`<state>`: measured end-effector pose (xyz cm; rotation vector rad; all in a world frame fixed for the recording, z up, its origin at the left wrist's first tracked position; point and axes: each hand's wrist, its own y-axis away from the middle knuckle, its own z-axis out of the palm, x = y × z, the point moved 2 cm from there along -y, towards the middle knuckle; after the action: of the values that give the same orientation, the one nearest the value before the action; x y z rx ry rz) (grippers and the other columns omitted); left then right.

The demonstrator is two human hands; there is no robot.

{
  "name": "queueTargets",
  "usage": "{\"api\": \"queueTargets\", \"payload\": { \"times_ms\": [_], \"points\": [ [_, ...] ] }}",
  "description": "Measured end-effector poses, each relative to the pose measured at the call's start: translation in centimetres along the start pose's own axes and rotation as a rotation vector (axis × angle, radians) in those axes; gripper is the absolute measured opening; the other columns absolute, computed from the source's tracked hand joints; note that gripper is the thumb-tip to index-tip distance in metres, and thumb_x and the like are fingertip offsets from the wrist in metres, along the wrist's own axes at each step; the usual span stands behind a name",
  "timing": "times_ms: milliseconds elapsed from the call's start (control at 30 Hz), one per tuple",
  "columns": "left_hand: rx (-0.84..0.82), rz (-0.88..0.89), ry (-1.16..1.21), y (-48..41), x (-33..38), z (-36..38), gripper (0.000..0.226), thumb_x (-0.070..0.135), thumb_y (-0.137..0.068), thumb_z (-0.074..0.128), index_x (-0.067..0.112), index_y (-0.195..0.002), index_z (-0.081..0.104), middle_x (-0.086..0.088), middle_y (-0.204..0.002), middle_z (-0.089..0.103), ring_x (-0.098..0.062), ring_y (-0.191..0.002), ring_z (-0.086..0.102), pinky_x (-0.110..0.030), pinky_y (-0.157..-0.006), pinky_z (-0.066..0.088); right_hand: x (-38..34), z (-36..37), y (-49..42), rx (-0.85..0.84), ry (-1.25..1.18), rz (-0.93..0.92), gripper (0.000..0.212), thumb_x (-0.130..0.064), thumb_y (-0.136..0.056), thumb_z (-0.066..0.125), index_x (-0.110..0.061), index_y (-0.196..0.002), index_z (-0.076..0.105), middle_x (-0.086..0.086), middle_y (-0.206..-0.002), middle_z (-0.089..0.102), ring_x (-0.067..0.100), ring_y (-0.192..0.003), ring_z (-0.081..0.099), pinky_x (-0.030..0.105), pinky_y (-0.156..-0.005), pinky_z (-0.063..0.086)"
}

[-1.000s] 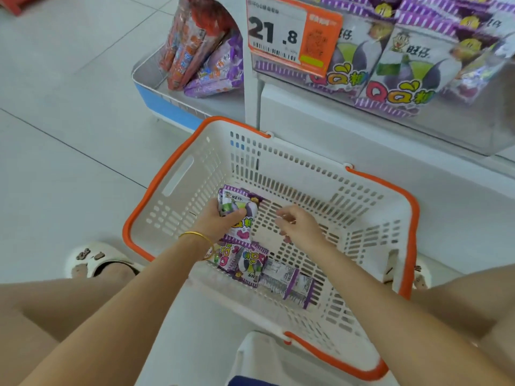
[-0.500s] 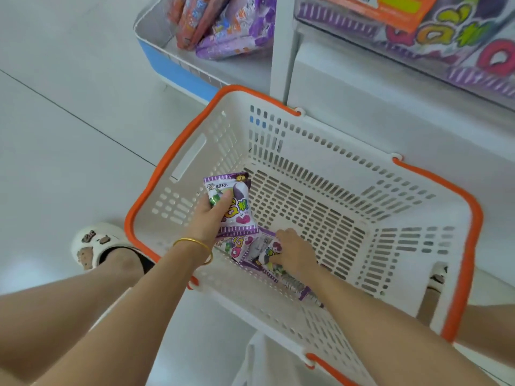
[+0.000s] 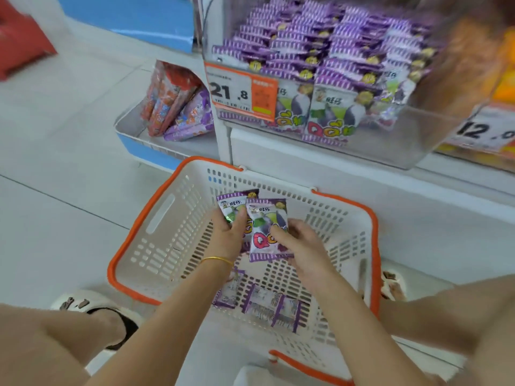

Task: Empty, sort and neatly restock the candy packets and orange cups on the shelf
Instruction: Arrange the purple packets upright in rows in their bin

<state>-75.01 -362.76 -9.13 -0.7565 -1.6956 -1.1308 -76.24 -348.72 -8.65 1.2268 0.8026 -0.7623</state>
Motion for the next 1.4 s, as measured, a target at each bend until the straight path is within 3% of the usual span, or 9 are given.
{"api": "queueTargets", "payload": {
  "times_ms": [167,367,533,700,833,900,967,1133,1400],
  "points": [
    [-0.177,0.004,0.094,3.4,3.7,1.5,0.068,0.071,-0.082,0.040,0.020,-0.127,0.039,-0.005,-0.133,0.048,-0.026,-0.119,0.051,-0.051,-0.100,0.041,-2.4,-1.1,3.4,0.033,0.129,-0.198,0.018,-0.026,-0.084,0.070,-0.018,-0.095,0.059,-0.013,-0.080,0.063,0.001,-0.074,0.062,0.017,-0.066,0.045],
    [-0.318,0.280,-0.099,6.1,7.3,2.5,0.033,0.034,-0.092,0.049,0.021,-0.120,0.039,0.013,-0.113,0.054,0.005,-0.101,0.053,-0.004,-0.074,0.042,-7.3,-3.6,5.2,-0.131,0.219,-0.257,0.066,-0.017,-0.070,0.083,-0.032,-0.120,0.043,-0.004,-0.121,0.059,0.006,-0.095,0.064,0.025,-0.079,0.053],
    [-0.376,0.517,-0.266,6.0,13.6,5.1,0.076,0.041,-0.092,0.040,0.012,-0.149,0.001,0.015,-0.148,0.000,0.005,-0.131,0.009,-0.004,-0.095,0.014,-15.5,-7.1,6.7,-0.309,0.241,-0.356,0.105,-0.019,-0.058,0.088,-0.053,-0.136,0.027,0.000,-0.141,0.048,0.017,-0.101,0.068,0.038,-0.080,0.057],
    [-0.472,0.659,-0.290,4.4,21.0,9.7,0.067,0.033,-0.098,0.040,0.010,-0.148,0.001,-0.002,-0.154,0.019,-0.001,-0.136,0.017,-0.015,-0.110,0.014,-24.3,-9.5,7.2,-0.305,0.375,-0.539,0.078,-0.007,-0.061,0.081,-0.039,-0.124,0.047,0.005,-0.128,0.060,0.019,-0.100,0.068,0.037,-0.081,0.057],
    [-0.405,0.755,-0.361,2.0,25.6,12.2,0.027,0.043,-0.097,0.038,0.018,-0.107,0.037,0.009,-0.093,0.047,0.001,-0.083,0.051,-0.011,-0.082,0.045,-29.2,-10.6,5.9,-0.128,0.540,-0.663,0.055,0.006,-0.069,0.078,-0.020,-0.109,0.051,0.001,-0.093,0.068,0.011,-0.077,0.065,0.024,-0.067,0.054],
    [-0.288,0.851,-0.495,0.1,27.1,13.0,0.052,0.065,-0.082,0.037,0.014,-0.080,0.046,-0.005,-0.075,0.046,-0.024,-0.071,0.046,-0.039,-0.072,0.043,-30.7,-10.8,4.9,-0.018,0.634,-0.716,0.053,0.004,-0.066,0.081,-0.016,-0.106,0.052,0.002,-0.087,0.065,0.013,-0.073,0.060,0.028,-0.066,0.051],
    [-0.213,0.921,-0.619,-1.1,27.9,13.2,0.063,0.071,-0.071,0.028,0.010,-0.067,0.042,-0.007,-0.066,0.040,-0.027,-0.067,0.039,-0.038,-0.067,0.031,-31.4,-10.8,4.0,0.083,0.757,-0.761,0.051,-0.004,-0.065,0.082,-0.016,-0.103,0.051,0.000,-0.085,0.061,0.015,-0.072,0.056,0.027,-0.062,0.047],
    [-0.191,0.888,-0.754,-3.2,27.4,12.2,0.082,0.066,-0.078,0.032,0.010,-0.137,0.044,-0.014,-0.134,0.050,-0.032,-0.127,0.042,-0.051,-0.104,0.033,-31.4,-9.8,2.2,0.322,1.289,-0.711,0.060,-0.031,-0.070,0.081,-0.020,-0.117,0.046,0.001,-0.102,0.053,0.023,-0.088,0.052,0.035,-0.066,0.042],
    [-0.133,0.870,-1.126,-4.3,25.8,12.3,0.040,0.045,-0.096,0.035,0.030,-0.126,0.056,0.006,-0.146,0.037,-0.026,-0.136,0.023,-0.045,-0.110,0.020,-30.0,-8.0,-0.4,0.278,1.794,-0.449,0.055,-0.047,-0.070,0.079,-0.018,-0.101,0.044,0.000,-0.089,0.050,0.022,-0.083,0.050,0.031,-0.060,0.037]
  ]
}}
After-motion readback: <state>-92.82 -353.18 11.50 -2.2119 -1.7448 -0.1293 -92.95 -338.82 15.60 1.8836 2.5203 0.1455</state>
